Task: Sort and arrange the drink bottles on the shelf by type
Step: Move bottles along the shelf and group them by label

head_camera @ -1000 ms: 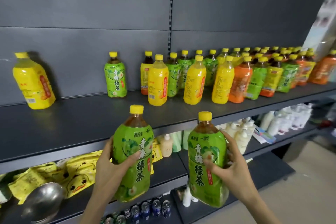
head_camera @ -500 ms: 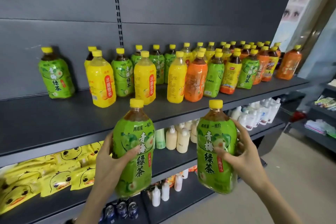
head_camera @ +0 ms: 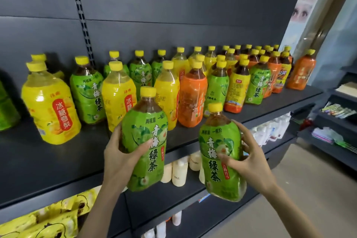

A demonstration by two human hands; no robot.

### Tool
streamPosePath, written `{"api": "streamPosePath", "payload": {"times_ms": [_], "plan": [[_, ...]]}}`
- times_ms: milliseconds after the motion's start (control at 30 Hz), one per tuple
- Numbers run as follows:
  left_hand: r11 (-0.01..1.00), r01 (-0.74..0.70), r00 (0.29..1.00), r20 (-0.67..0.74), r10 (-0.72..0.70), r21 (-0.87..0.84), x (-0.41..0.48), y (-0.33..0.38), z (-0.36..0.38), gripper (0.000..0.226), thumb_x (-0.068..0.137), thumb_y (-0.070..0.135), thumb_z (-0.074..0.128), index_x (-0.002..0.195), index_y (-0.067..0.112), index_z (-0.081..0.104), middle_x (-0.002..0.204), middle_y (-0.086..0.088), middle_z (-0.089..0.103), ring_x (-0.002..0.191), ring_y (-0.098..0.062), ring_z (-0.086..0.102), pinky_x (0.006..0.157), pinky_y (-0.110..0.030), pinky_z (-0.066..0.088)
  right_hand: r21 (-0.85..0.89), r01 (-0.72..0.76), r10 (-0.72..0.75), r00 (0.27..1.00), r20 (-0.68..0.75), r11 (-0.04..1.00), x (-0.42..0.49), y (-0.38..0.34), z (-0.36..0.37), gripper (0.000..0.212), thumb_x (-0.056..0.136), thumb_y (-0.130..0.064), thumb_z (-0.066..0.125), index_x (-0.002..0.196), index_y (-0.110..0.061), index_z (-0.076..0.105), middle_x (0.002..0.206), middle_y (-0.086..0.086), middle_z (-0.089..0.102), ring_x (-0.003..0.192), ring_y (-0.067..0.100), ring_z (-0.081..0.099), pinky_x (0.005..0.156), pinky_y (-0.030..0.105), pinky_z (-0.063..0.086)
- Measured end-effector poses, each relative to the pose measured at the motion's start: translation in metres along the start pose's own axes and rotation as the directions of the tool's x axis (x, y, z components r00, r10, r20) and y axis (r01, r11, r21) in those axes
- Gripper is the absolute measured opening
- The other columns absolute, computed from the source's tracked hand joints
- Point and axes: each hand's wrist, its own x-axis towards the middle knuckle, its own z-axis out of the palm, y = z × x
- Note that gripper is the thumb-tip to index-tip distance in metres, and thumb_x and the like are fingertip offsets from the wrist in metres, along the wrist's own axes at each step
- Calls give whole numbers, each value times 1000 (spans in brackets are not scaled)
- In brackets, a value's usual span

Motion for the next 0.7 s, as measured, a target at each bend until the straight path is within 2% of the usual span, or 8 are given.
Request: {"api": "streamPosePath", "payload": {"times_ms": [100, 200, 267, 367, 533, 700], "plan": [[998, -65, 998, -25, 64, -15, 31, -1, 20, 79, 53, 54, 75, 127, 34, 51, 115, 15, 62, 105, -2, 60, 87, -34, 53, -24, 51, -51, 999, -8, 998, 31, 3, -1, 84, 62, -47, 81, 134, -40, 39, 114, -24, 61, 104, -2, 59, 78, 9, 47], [993, -116, 992, -45, 115, -26, 53, -2, 40, 75, 57, 52, 76, 126, 39, 49, 118, 18, 60, 110, -1, 56, 90, -32, 51, 6, 77, -76, 996, -38, 997, 55, 5, -2, 88, 60, -46, 80, 137, -38, 37, 118, -25, 58, 109, -2, 57, 84, 13, 49], [990, -134, 990, -57, 132, -38, 63, -2, 52, 80, 58, 51, 76, 130, 33, 48, 122, 14, 59, 113, -3, 56, 93, -35, 51, 3, 100, -100, 993, -62, 995, 71, 4, -2, 88, 60, -49, 78, 137, -40, 37, 122, -21, 57, 112, 1, 57, 90, 21, 49], [982, -187, 980, -72, 186, -9, 75, -2, 62, 83, 60, 49, 76, 133, 23, 46, 124, 10, 58, 114, -5, 55, 94, -36, 51, 42, 132, -129, 989, -71, 990, 96, 5, -1, 88, 61, -46, 79, 138, -38, 37, 126, -9, 57, 114, 10, 59, 95, 44, 50], [969, -230, 963, -119, 240, 87, 83, -15, 65, 81, 58, 52, 75, 129, 35, 43, 124, 18, 54, 117, -1, 51, 97, -30, 46, 29, 190, -185, 975, -123, 981, 128, 12, 8, 89, 64, -45, 80, 139, -31, 35, 132, -5, 53, 117, 13, 57, 97, 47, 48], [961, -238, 947, -188, 262, 139, 89, -28, 68, 79, 57, 55, 74, 125, 48, 36, 123, 27, 48, 119, 4, 47, 95, -16, 42, 25, 210, -202, 961, -187, 977, 139, 37, 19, 88, 65, -47, 77, 140, -36, 31, 136, -20, 43, 126, 14, 48, 102, 47, 44]]}}
